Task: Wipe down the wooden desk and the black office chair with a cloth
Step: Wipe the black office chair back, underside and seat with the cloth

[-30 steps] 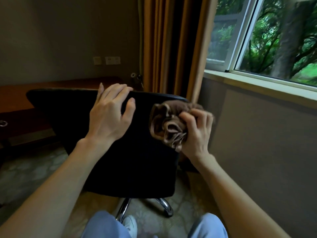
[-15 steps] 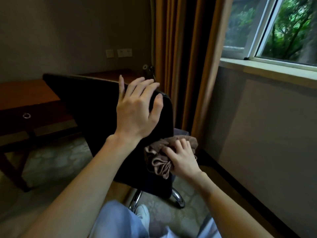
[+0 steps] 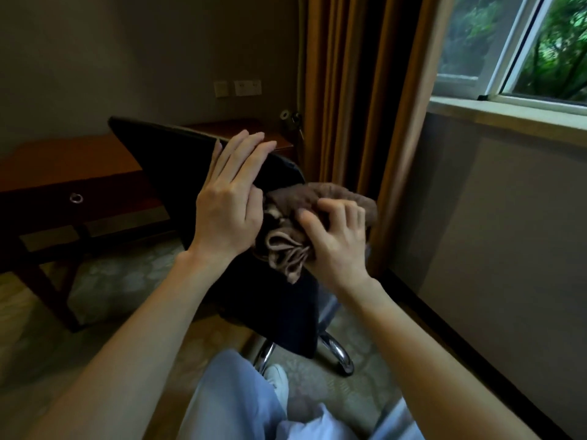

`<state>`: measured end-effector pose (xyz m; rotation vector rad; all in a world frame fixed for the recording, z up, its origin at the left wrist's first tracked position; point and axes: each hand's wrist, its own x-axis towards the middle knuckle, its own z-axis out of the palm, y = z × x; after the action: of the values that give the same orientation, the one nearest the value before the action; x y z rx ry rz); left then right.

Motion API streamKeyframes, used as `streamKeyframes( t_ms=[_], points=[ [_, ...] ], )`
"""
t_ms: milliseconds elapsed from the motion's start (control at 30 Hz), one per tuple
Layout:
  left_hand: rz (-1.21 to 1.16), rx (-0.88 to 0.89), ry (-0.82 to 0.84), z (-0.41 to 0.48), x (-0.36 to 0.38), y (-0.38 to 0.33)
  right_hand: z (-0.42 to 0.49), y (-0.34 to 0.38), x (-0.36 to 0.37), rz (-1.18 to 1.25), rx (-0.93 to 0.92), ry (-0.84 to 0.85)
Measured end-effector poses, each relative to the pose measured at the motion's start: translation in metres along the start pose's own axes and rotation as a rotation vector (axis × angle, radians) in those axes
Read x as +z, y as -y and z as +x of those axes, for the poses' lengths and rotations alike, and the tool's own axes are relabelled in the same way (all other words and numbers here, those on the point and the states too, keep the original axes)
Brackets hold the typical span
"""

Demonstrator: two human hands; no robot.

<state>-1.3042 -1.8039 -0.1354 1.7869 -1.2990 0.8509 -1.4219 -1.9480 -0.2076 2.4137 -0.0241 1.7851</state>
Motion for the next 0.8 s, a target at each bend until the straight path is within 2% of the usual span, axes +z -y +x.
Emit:
streamKeyframes(
  t_ms=[100, 300, 467, 600, 700, 800],
  points=[
    [-0.003, -0.029, -0.007, -0.004, -0.002, 0.014, -0.058, 0.005, 0.032, -0.049, -0.016, 0.101],
    [-0.071, -0.156, -0.105, -0.009, 0.001, 0.02, -0.191, 0.026, 0.083, 0.038, 0.041, 0.304],
    [-0.066, -0.165, -0.064, -0.014, -0.006, 0.033, -0.25, 0.045, 0.09, 0.018, 0.11, 0.544],
    [-0.066, -0.172, -0.078, -0.016, -0.005, 0.036, -0.249, 0.054, 0.075, 0.107, 0.175, 0.698],
    [-0.077, -0.152, -0.114, -0.018, 0.0, 0.039, -0.218, 0.041, 0.056, 0.216, 0.24, 0.615],
    [-0.051, -0.103, -0.142, -0.02, 0.003, 0.048, -0.168, 0.024, 0.04, 0.278, 0.29, 0.321]
  ],
)
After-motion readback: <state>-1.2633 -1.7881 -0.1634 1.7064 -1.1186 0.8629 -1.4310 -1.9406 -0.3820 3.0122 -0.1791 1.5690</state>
